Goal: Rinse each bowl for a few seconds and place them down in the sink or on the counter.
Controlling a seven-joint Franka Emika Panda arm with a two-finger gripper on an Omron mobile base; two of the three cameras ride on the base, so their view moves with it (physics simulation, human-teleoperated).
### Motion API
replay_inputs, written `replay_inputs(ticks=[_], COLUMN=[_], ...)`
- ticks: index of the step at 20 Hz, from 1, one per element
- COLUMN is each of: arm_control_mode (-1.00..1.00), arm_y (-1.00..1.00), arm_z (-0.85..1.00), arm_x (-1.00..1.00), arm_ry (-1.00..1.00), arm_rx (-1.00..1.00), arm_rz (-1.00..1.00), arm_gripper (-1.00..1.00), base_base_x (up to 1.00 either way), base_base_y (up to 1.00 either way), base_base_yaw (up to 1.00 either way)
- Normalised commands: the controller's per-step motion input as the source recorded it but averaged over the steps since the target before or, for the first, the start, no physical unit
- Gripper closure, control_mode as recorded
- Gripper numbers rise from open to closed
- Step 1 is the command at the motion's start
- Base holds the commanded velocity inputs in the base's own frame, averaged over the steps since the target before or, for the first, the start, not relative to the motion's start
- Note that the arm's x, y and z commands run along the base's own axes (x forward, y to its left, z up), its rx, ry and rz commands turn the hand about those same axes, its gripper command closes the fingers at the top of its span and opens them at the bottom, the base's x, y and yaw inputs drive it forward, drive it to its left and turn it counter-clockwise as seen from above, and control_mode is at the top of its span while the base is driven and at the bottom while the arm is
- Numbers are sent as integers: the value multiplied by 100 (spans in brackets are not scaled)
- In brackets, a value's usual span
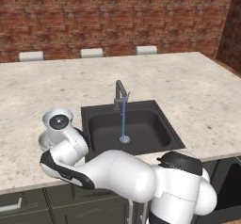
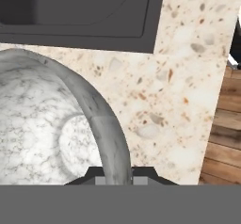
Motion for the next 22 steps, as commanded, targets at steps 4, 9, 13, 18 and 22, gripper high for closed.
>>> replay_inputs(ticks=[4,9,13,18,22], arm_control_mode=[-100,-100,-100,-100,-100], arm_y=[12,5,0,2,5], arm_z=[-19,-23,-28,-31,-27], arm_x=[-13,-11,-10,-3,0], arm_ry=[3,2,0,0,0], arm_rx=[4,5,2,0,0], arm_rz=[2,2,4,4,4], arm_gripper=[100,100,100,100,100], base_base_x=[0,0,0,0,0], base_base_y=[0,0,0,0,0], base_base_yaw=[0,0,0,0,0])
